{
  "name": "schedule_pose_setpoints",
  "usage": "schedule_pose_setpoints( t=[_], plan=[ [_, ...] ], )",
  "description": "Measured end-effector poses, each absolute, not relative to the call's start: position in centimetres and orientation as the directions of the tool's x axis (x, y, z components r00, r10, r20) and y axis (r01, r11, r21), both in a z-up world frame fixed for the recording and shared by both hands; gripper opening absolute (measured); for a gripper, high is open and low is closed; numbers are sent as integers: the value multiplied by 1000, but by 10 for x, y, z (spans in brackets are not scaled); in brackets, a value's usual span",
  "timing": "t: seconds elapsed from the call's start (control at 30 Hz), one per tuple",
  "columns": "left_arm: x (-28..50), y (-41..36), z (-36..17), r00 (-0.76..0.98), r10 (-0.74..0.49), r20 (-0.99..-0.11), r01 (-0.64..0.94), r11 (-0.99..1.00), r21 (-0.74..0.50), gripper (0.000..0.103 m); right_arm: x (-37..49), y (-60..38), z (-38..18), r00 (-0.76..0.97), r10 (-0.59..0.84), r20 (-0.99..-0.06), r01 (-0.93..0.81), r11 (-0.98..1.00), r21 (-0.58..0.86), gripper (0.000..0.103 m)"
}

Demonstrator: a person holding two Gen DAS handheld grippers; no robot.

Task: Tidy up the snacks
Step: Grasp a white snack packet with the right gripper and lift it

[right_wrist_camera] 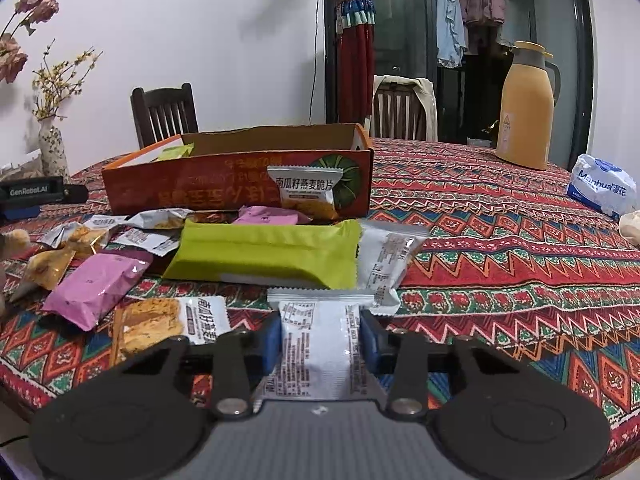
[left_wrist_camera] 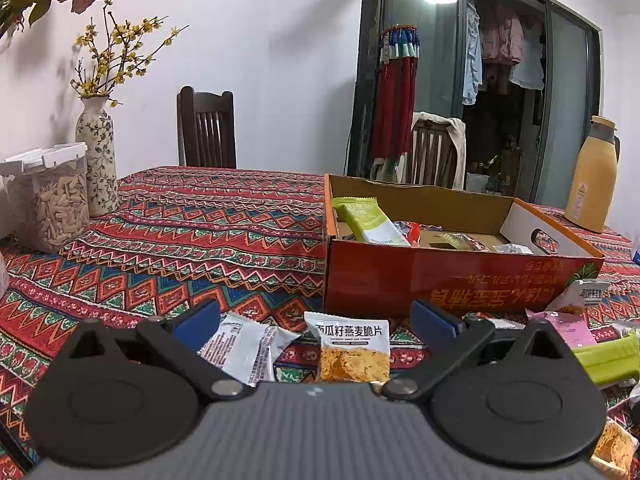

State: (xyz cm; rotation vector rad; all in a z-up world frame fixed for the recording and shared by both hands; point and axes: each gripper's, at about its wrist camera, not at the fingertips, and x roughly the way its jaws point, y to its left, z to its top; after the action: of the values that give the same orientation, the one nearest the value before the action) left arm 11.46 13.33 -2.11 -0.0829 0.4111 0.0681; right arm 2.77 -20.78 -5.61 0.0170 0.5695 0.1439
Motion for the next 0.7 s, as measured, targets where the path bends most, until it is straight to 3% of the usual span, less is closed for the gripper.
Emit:
schedule_pose_setpoints(
  t=[0.7],
  plan=[
    [115,134,-20,911,65,-408,-100,993,-64,103,45,-237,-18,940,74,-334,-53,996,72,39]
  ],
)
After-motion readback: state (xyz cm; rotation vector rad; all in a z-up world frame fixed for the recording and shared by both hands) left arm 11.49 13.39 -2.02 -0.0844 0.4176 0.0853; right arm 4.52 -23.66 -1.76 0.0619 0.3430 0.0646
